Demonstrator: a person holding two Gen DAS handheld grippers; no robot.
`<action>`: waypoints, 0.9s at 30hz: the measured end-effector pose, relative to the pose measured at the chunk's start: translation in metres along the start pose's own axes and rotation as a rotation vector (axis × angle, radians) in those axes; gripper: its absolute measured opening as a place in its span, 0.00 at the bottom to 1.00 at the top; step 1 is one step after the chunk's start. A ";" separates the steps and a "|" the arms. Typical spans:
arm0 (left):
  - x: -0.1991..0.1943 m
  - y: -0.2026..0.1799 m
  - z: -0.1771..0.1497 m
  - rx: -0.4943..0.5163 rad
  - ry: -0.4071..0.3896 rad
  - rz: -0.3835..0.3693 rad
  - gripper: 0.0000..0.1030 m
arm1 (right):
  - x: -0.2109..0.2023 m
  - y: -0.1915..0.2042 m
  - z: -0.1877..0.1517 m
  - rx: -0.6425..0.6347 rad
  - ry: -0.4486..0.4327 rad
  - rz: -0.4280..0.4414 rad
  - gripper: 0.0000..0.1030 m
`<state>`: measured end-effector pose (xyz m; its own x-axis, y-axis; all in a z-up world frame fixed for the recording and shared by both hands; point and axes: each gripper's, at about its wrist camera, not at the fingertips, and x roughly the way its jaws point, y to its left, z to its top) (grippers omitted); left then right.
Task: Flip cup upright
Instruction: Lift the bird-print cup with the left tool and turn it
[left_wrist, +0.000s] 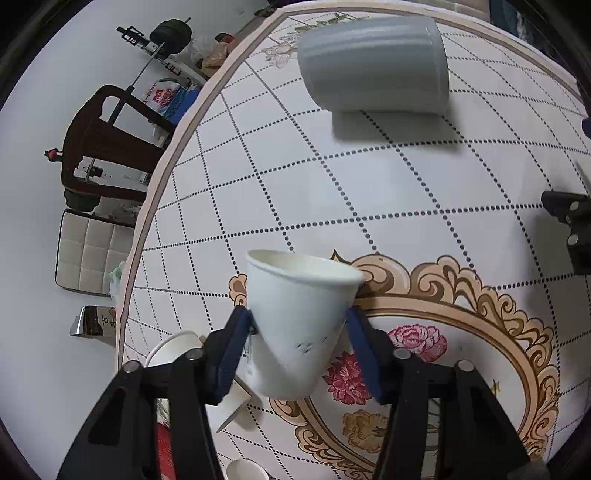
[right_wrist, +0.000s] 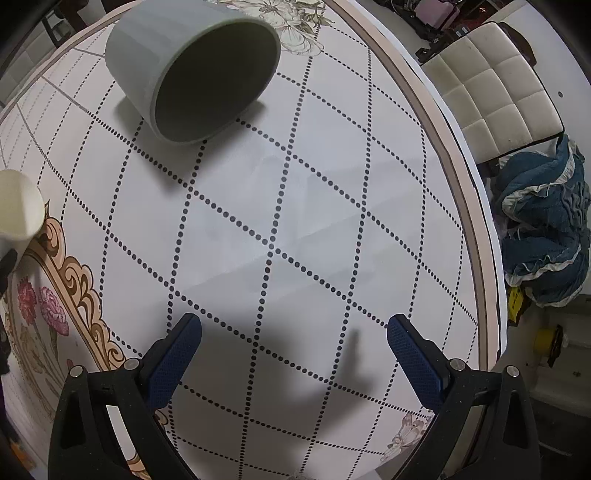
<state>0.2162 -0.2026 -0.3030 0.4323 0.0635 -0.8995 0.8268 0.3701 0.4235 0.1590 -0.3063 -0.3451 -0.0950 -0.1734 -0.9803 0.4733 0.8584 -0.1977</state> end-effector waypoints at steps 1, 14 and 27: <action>-0.002 0.002 -0.001 -0.015 0.002 -0.002 0.43 | -0.001 0.000 0.000 -0.001 -0.001 0.003 0.99; 0.016 0.016 -0.001 -0.099 0.064 0.022 0.51 | -0.017 0.016 -0.011 -0.062 -0.029 0.016 0.99; 0.038 0.034 0.008 -0.107 0.103 0.026 0.55 | -0.016 0.004 -0.015 -0.053 -0.021 0.021 0.99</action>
<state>0.2632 -0.1948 -0.3220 0.4091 0.1668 -0.8971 0.7705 0.4635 0.4375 0.1497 -0.2928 -0.3304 -0.0667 -0.1652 -0.9840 0.4282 0.8860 -0.1778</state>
